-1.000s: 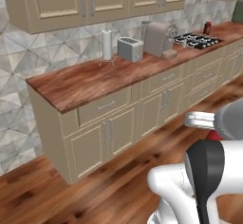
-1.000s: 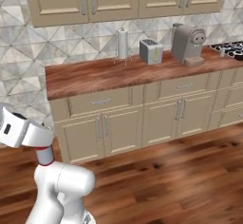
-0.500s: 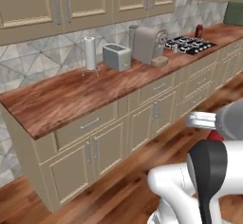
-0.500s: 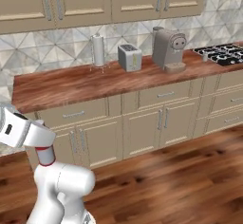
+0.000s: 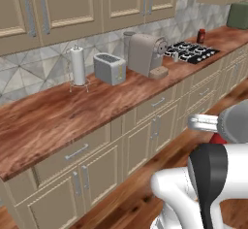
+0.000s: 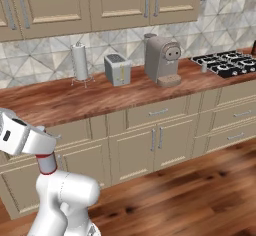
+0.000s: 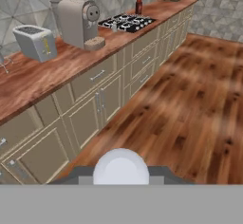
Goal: Collect the paprika, ketchup, and shaker from the cabinet and place them next to the stove.
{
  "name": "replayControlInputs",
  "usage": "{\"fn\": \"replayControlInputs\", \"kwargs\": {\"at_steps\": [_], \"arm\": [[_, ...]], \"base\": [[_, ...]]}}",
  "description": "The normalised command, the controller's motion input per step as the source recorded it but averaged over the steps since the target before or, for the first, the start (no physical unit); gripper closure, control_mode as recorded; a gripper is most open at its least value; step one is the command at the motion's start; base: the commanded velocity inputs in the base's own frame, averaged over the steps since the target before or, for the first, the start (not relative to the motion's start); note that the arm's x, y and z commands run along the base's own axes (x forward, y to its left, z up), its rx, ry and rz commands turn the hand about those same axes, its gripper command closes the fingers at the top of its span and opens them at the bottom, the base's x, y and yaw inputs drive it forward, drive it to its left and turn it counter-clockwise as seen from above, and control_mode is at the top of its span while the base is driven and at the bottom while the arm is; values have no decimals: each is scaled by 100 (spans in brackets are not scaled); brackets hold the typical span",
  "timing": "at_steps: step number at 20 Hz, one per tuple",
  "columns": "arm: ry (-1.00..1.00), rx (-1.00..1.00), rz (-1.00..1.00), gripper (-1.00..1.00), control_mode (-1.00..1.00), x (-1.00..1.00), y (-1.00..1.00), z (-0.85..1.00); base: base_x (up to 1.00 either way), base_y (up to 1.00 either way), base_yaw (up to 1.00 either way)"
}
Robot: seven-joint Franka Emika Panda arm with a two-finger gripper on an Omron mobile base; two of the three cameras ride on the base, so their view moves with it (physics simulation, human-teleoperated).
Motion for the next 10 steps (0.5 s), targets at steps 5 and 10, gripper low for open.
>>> {"fn": "replayControlInputs", "kwargs": {"at_steps": [5,10], "arm": [[0,0,0,100,100,0,0,0],[0,0,0,100,100,0,0,0]], "base": [[53,-75,0],[54,-77,4]]}}
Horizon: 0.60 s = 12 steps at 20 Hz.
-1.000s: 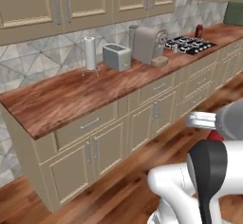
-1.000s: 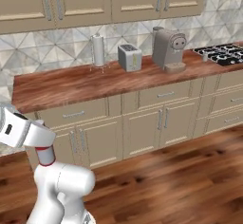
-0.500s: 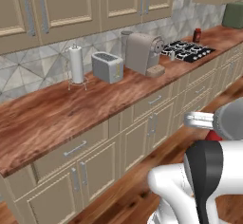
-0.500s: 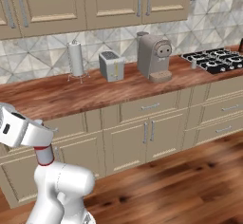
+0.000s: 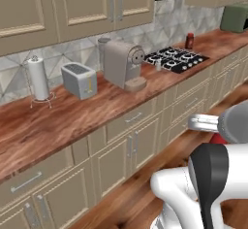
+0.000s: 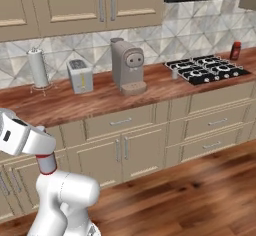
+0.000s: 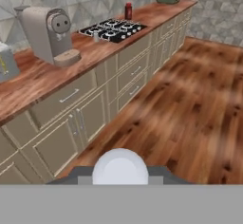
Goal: Collect the paprika, ketchup, and shaker from the cabinet and place them next to the stove.
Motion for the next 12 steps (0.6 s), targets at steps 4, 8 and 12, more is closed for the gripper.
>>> {"fn": "replayControlInputs", "kwargs": {"at_steps": [4,8,12], "arm": [[0,0,0,100,100,0,0,0],[0,0,0,100,100,0,0,0],[0,0,0,100,100,0,0,0]], "base": [[53,-80,7],[56,-78,8],[58,-72,6]]}}
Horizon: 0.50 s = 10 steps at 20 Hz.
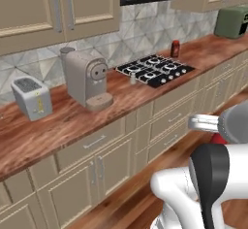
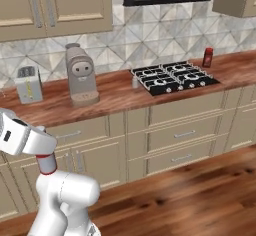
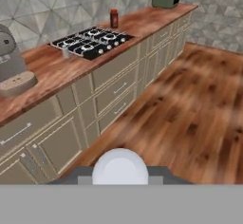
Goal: Collect the paprika, ketchup, and shaker from the cabinet and place them next to the stove.
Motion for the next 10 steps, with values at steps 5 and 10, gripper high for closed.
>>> {"fn": "replayControlInputs", "kwargs": {"at_steps": [5,10], "arm": [[0,0,0,100,100,0,0,0],[0,0,0,100,100,0,0,0]], "base": [[64,-70,7],[67,-65,10]]}}
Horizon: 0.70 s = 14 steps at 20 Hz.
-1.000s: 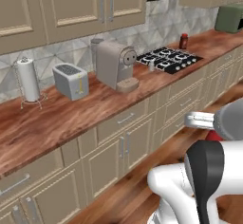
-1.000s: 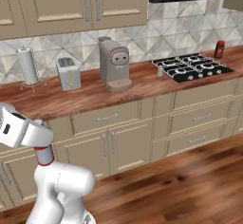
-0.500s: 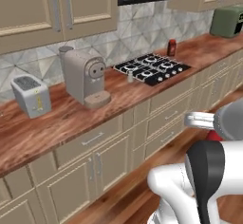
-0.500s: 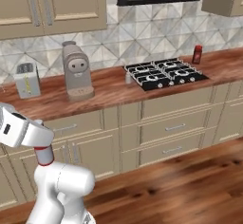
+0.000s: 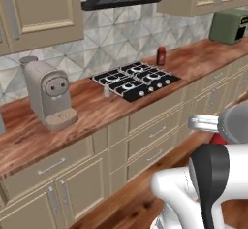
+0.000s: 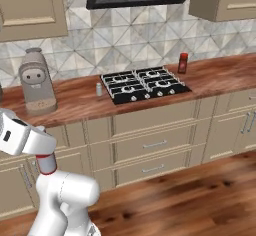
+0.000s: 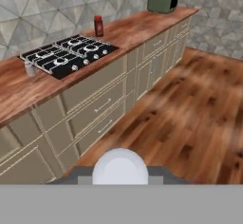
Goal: Collect the paprika, ketchup, and shaker from the cabinet and place them next to the stove.
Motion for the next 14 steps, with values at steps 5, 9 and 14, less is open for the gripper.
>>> {"fn": "replayControlInputs", "kwargs": {"at_steps": [5,9,14], "arm": [[0,0,0,100,100,0,0,0],[0,0,0,100,100,0,0,0],[0,0,0,100,100,0,0,0]], "base": [[72,-65,9],[84,-56,12],[95,-42,19]]}}
